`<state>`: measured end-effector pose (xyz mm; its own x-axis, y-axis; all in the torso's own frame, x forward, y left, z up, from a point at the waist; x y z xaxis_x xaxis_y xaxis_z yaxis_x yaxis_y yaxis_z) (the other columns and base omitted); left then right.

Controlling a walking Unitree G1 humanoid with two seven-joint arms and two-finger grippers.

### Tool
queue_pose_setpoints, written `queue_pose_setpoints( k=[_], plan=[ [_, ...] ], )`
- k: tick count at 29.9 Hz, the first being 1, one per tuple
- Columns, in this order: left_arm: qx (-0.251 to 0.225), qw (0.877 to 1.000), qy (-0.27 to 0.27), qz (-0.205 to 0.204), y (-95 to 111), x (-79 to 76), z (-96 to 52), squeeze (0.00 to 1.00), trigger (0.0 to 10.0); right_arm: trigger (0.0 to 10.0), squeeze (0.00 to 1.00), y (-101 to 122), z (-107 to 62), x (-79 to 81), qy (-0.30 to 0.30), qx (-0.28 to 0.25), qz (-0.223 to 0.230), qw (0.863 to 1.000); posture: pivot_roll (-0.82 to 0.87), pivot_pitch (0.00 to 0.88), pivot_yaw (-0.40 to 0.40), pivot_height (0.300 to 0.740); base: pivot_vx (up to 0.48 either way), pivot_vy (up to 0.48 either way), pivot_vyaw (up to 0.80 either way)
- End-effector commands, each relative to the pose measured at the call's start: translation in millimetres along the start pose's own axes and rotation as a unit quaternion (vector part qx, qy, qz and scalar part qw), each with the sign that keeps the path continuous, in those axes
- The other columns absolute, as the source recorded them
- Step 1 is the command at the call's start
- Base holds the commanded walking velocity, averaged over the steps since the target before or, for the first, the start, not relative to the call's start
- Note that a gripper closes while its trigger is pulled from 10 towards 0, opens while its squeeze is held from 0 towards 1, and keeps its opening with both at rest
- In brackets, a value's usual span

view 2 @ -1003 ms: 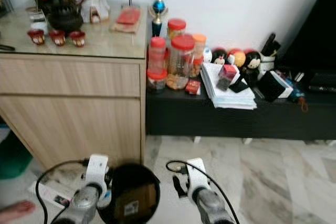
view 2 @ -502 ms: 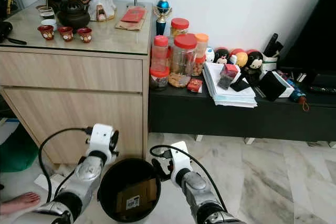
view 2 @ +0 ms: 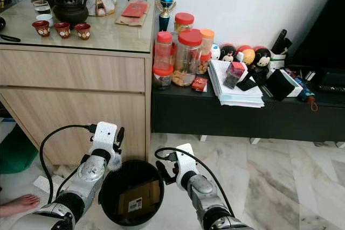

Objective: Picking trash to rubbish bin

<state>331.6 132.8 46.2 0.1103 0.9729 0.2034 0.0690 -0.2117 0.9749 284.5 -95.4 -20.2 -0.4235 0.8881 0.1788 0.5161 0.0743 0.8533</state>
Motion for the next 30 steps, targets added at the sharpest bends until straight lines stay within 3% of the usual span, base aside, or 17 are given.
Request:
queue_pose_setpoints(
  k=[1,5,6,16,20,22,23,24,25,26,30],
  plan=[
    [-0.016,1.0,-0.015,0.007,8,-5.7,3.2,1.0,10.0,10.0,0.0,8,0.1,-5.0,-0.006,-0.014,-0.001,1.0,0.03,0.0,-0.136,0.74,0.0,0.0,0.0],
    [-0.012,1.0,-0.016,0.01,7,-6.2,3.1,1.0,10.0,10.0,0.0,7,0.0,-4.9,-0.005,-0.012,-0.002,1.0,0.04,0.0,-0.137,0.74,0.0,0.0,0.0],
    [-0.011,1.0,-0.015,0.012,6,-6.0,2.9,0.0,10.0,10.0,0.0,6,-0.2,-5.0,-0.006,-0.011,-0.002,1.0,0.04,0.0,-0.137,0.74,0.0,0.0,0.0],
    [0.026,0.999,0.023,-0.004,-19,9.8,-12.9,0.0,10.0,10.0,0.0,-13,-7.3,-10.5,-0.03,0.018,0.004,0.999,0.04,0.0,-0.125,0.74,0.0,0.0,0.0],
    [0.087,0.994,0.059,-0.013,-55,27.9,-40.1,0.0,10.0,10.0,0.0,-39,-21.3,-24.4,-0.081,0.058,0.009,0.995,0.05,0.0,-0.122,0.74,0.0,0.0,0.0],
    [0.152,0.986,0.059,-0.02,-79,31.4,-56.3,0.0,10.0,10.0,0.0,-52,-28.5,-29.5,-0.1,0.084,0.003,0.991,0.06,0.0,-0.119,0.74,0.0,0.0,0.0],
    [0.217,0.974,0.062,-0.028,-104,33.7,-78.9,0.0,10.0,10.0,0.0,-65,-36.5,-33.5,-0.116,0.109,0.0,0.987,0.07,0.0,-0.118,0.74,0.0,0.0,0.0],
    [0.217,0.974,0.062,-0.028,-104,33.7,-78.9,0.0,10.0,10.0,0.0,-65,-36.5,-33.5,-0.116,0.109,0.0,0.987,0.07,0.0,-0.118,0.74,0.0,0.0,0.0],
    [0.257,0.963,0.074,-0.043,-121,35.0,-97.4,0.0,10.0,10.0,0.0,-74,-42.8,-36.9,-0.13,0.122,0.005,0.984,0.06,0.0,-0.114,0.74,0.0,0.0,0.0],
    [0.271,0.958,0.08,-0.051,-126,35.0,-104.9,0.0,10.0,10.0,0.0,-78,-45.4,-38.2,-0.136,0.128,0.006,0.982,0.06,0.0,-0.114,0.74,0.0,0.0,0.0],
    [0.303,0.947,0.088,-0.063,-139,33.2,-121.9,0.0,10.0,10.0,0.0,-88,-51.9,-40.4,-0.149,0.146,0.007,0.978,0.06,0.0,-0.108,0.74,0.0,0.0,0.0]
  ],
)
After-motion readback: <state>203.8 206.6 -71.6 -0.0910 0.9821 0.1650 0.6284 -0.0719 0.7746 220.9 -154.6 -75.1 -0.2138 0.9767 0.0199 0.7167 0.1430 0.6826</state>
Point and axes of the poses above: a point about 5 cm out from each wrist's last joint towards the gripper, its own z axis pointing out of the wrist towards the gripper, its own y axis along the axis of the wrist's last joint, x = y × z, the point moved 1 cm from there along z, pointing out of the wrist towards the gripper, and after that the axes turned 1 degree about -z, right-handed, at the moved point
